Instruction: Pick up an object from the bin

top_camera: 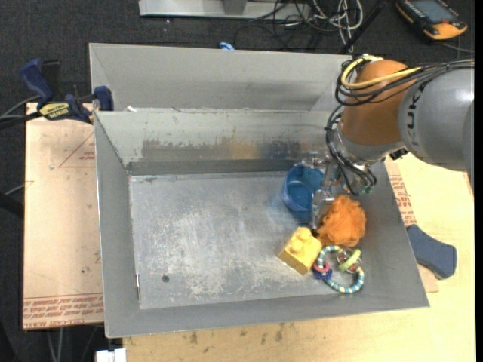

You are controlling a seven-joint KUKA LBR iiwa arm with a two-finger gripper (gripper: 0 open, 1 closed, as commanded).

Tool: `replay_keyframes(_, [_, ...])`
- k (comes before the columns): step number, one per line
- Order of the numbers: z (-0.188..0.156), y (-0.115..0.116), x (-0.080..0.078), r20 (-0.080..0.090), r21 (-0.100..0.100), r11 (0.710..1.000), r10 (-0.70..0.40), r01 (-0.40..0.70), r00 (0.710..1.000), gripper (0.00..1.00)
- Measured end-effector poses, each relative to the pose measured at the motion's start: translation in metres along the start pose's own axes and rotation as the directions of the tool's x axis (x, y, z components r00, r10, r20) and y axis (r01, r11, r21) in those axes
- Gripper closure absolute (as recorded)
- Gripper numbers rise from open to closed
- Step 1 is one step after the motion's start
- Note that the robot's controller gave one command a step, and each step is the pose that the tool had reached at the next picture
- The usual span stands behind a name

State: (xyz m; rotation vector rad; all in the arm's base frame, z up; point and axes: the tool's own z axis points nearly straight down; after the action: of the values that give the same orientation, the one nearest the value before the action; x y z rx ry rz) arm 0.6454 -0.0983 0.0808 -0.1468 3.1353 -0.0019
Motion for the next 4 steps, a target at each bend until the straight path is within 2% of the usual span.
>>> replay_keyframes(1, [0.000, 0.000, 0.000, 0.000, 0.000, 1.000, 0.000, 0.000, 1.000, 1.00])
replay_keyframes(2, [-0.035, 0.014, 0.002, -0.005, -0.003, 1.000, -0.029, 0.029, 1.000, 1.00])
replay_keyframes(3, [-0.082, 0.012, 0.002, -0.002, -0.005, 0.997, -0.081, 0.081, 0.997, 0.00])
replay_keyframes(4, [-0.097, 0.007, 0.003, -0.001, -0.004, 0.995, -0.096, 0.096, 0.995, 0.00])
